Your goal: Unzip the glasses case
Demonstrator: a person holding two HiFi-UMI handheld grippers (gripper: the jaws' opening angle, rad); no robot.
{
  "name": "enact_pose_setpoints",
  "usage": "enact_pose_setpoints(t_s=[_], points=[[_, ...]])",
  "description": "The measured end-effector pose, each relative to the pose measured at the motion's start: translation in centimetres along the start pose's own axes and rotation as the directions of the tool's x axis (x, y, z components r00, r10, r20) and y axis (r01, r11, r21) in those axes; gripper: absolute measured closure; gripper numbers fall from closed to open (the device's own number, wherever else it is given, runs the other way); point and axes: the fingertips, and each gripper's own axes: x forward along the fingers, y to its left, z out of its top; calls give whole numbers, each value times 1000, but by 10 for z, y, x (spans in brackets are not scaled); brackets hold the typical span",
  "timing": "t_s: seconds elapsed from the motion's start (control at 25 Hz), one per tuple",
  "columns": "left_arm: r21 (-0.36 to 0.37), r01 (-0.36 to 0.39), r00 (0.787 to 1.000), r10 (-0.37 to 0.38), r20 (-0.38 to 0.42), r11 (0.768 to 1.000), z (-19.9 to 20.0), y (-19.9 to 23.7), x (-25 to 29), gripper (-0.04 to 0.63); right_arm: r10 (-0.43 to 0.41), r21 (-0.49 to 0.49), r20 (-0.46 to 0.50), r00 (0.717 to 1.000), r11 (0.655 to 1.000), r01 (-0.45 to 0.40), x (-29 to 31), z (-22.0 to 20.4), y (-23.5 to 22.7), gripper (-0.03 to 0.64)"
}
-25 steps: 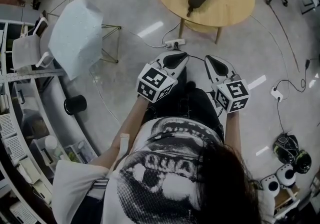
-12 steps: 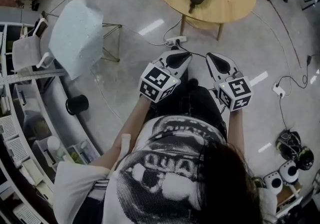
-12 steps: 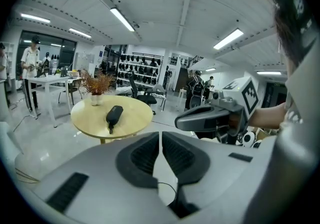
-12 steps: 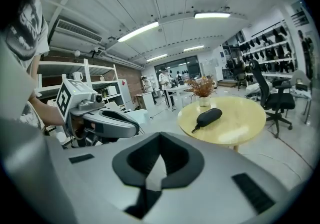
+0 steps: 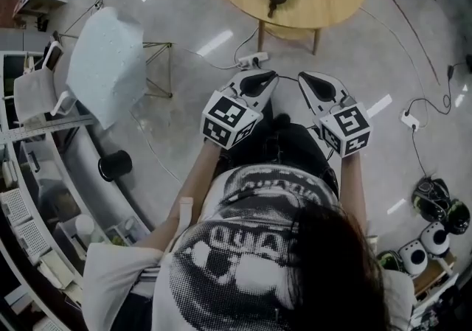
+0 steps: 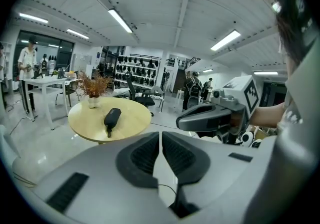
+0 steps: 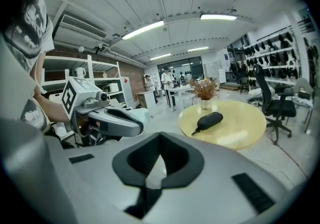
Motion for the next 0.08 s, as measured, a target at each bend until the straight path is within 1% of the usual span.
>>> enact_pose_setpoints(t_s=[0.08], points=[[0,1,1000,-1,4,1000,1,-1,1,578,4,-5,-3,1000,1000,-4,-3,0,-2,621]])
